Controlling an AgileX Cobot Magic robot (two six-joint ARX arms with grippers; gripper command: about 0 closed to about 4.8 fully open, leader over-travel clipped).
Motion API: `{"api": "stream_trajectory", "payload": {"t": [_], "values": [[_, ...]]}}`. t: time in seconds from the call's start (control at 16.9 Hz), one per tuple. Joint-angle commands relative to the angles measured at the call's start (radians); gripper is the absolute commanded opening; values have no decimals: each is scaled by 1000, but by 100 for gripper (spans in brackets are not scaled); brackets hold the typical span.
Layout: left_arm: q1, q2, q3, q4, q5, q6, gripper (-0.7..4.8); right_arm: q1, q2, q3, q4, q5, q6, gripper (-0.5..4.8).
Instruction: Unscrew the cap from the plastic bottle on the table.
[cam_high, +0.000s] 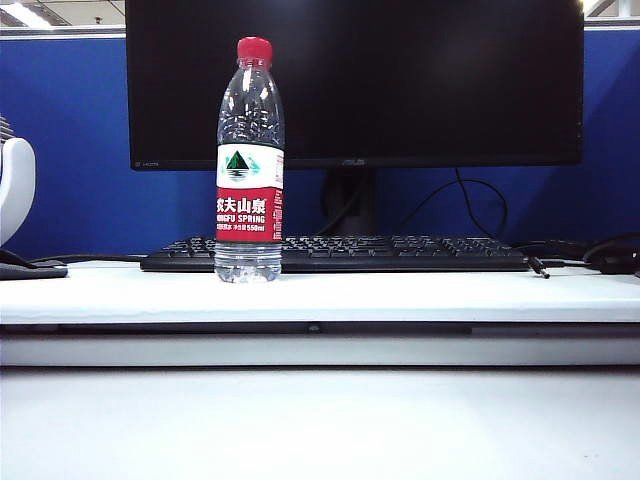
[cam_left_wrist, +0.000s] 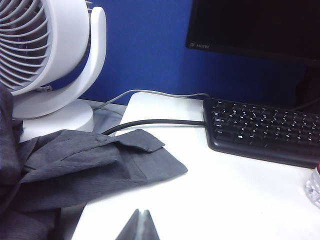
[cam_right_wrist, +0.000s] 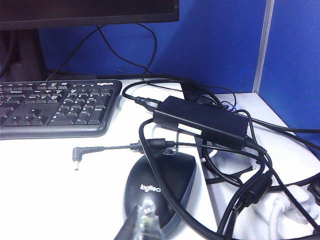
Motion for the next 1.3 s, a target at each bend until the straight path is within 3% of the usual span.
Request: {"api": "stream_trajectory", "payload": {"t": [0.06, 0.12, 0.18, 0.3, 0.36, 0.47, 0.53, 0.59, 0.71, 0.77, 0.95, 1.01, 1.13, 1.3], "values": [[2, -2, 0, 42, 49, -154, -4, 0, -1, -3, 101, -123, 251, -1], [2, -2, 0, 70, 71, -282, -4, 0, -1, -3, 162, -182, 337, -1], [2, -2, 1, 176, 179, -566, -4, 1, -1, -3, 360, -269, 439, -1], [-4, -2, 1, 329, 226, -820, -4, 1, -1, 14, 571, -251, 460, -1], [-22, -2, 1, 539, 197, -1017, -2, 1, 0, 88, 581, -175, 465, -1], [-48, -2, 14, 698, 108, -1115, -1, 1, 34, 187, 544, -124, 477, -1], [-72, -1, 93, 719, 102, -1099, -1, 1, 158, 314, 570, -102, 490, 0], [-74, 12, 174, 668, 173, -988, -1, 1, 250, 383, 614, -127, 490, 0], [-74, 93, 349, 494, 364, -687, -1, 2, 467, 537, 703, -325, 490, 0], [-74, 228, 494, 318, 542, -422, -1, 42, 637, 673, 702, -522, 486, 0], [-77, 500, 603, 251, 734, -176, -1, 257, 904, 845, 695, -644, 396, 0], [-80, 565, 605, 253, 737, -114, 0, 308, 968, 878, 695, -665, 390, 2], [-84, 694, 605, 248, 734, 15, 53, 426, 1075, 927, 695, -696, 372, 43], [-85, 946, 605, 273, 734, 241, 73, 522, 1171, 945, 696, -626, 355, 61]]}}
